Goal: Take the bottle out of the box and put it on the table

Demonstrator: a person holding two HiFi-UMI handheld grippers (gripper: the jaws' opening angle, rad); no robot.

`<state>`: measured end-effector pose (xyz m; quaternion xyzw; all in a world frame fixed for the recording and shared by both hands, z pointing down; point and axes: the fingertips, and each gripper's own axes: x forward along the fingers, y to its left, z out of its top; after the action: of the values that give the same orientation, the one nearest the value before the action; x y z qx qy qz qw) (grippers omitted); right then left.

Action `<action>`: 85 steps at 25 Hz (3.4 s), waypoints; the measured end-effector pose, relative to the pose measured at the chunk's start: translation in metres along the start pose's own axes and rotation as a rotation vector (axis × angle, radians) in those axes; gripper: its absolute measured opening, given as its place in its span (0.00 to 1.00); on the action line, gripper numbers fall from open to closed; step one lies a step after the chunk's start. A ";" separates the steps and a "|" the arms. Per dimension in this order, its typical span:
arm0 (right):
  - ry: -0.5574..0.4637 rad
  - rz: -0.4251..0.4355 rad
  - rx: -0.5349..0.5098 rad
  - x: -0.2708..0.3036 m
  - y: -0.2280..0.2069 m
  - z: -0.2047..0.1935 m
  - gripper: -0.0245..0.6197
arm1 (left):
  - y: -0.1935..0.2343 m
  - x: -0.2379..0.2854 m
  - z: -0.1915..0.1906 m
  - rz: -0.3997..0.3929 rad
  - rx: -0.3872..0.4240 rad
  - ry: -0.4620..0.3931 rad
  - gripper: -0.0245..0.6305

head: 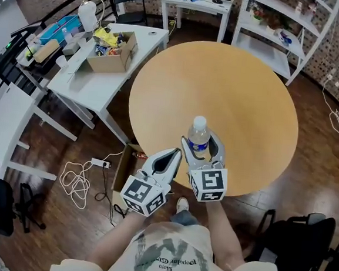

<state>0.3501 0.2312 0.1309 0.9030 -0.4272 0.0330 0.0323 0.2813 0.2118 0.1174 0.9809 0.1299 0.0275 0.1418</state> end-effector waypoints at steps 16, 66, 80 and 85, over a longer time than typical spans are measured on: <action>0.055 -0.200 0.080 0.028 -0.141 -0.082 0.50 | -0.016 0.116 -0.059 -0.042 0.020 0.159 0.03; 0.057 -0.316 -0.007 -0.088 -0.081 -0.056 0.33 | -0.075 0.039 -0.058 -0.139 0.033 0.127 0.03; 0.035 -0.287 -0.002 -0.144 -0.010 -0.023 0.04 | -0.092 -0.009 -0.048 -0.167 0.024 0.069 0.03; 0.033 -0.272 -0.007 -0.153 0.005 -0.018 0.04 | -0.094 -0.018 -0.049 -0.171 0.020 0.058 0.03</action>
<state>0.2492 0.3472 0.1359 0.9517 -0.3006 0.0418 0.0470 0.2362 0.3074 0.1374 0.9664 0.2174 0.0425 0.1301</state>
